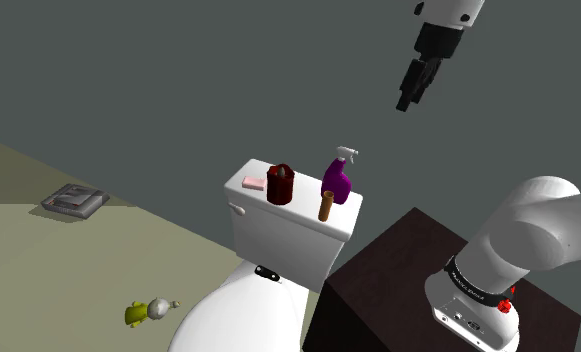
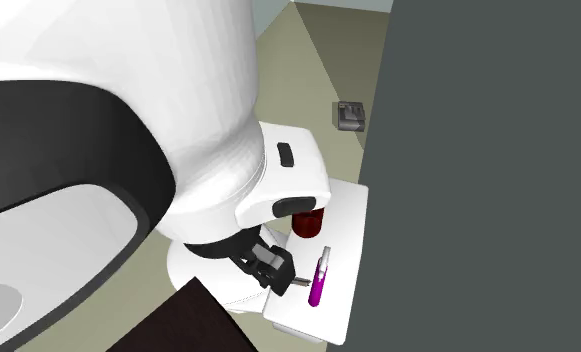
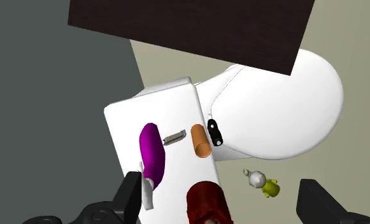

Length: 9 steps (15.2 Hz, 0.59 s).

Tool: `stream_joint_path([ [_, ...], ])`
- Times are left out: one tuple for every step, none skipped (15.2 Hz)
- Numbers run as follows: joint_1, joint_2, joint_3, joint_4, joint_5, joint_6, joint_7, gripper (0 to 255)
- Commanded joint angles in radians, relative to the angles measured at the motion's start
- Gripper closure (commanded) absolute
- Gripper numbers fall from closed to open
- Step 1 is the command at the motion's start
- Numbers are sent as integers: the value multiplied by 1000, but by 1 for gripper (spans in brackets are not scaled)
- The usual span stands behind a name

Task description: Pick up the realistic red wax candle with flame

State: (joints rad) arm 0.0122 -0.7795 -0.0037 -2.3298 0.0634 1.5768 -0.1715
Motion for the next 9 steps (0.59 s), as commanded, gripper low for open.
stream_joint_path([
  [0, 0, 0, 0, 0, 0, 0, 0],
  [-6, 28, 28, 5, 13, 12, 54, 0],
  [-12, 57, 56, 13, 25, 23, 107, 0],
  [-18, 89, 83, 22, 36, 34, 160, 0],
  [-25, 122, 109, 34, 45, 46, 213, 0],
  [-31, 157, 133, 47, 54, 57, 266, 0],
  [-38, 194, 158, 62, 61, 67, 318, 0],
  [-46, 232, 181, 78, 66, 77, 371, 0],
  [-53, 271, 203, 97, 71, 87, 423, 0],
])
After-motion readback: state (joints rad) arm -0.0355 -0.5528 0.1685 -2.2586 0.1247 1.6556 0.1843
